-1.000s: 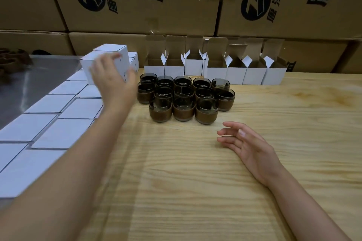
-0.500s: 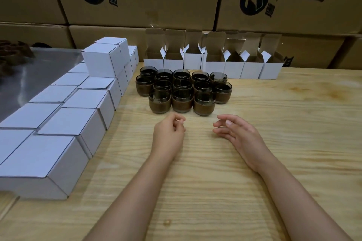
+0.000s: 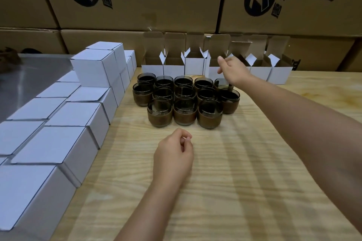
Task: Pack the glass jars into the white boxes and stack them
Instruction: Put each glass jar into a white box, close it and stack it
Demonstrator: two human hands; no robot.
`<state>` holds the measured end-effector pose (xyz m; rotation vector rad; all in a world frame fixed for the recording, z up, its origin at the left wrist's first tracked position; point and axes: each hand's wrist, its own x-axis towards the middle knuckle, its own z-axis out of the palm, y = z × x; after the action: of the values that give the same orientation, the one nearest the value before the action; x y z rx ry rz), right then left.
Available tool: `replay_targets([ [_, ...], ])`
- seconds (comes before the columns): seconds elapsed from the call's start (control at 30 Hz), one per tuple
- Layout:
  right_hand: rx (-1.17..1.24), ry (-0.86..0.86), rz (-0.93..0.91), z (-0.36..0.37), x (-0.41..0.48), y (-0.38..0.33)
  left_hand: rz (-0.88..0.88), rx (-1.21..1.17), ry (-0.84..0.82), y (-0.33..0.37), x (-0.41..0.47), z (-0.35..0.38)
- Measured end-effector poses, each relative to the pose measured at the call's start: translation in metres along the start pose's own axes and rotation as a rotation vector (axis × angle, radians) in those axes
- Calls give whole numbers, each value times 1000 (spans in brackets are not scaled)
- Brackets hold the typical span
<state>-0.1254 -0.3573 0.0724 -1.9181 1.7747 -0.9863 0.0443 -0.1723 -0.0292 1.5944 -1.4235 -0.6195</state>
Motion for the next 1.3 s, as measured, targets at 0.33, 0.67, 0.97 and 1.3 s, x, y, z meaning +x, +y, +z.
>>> replay_targets([
  [0.33, -155, -132, 138, 25, 55, 10, 42, 30, 20, -2, 0, 1],
  [0.67, -160, -19, -13, 10, 48, -6, 35, 37, 10, -2, 0, 1],
  [0.97, -271, 229, -367, -40, -74, -62, -25, -51, -17, 6, 0, -3],
  [1.3, -200, 177, -482, 4, -226, -41, 30, -333, -56, 14, -8, -9],
])
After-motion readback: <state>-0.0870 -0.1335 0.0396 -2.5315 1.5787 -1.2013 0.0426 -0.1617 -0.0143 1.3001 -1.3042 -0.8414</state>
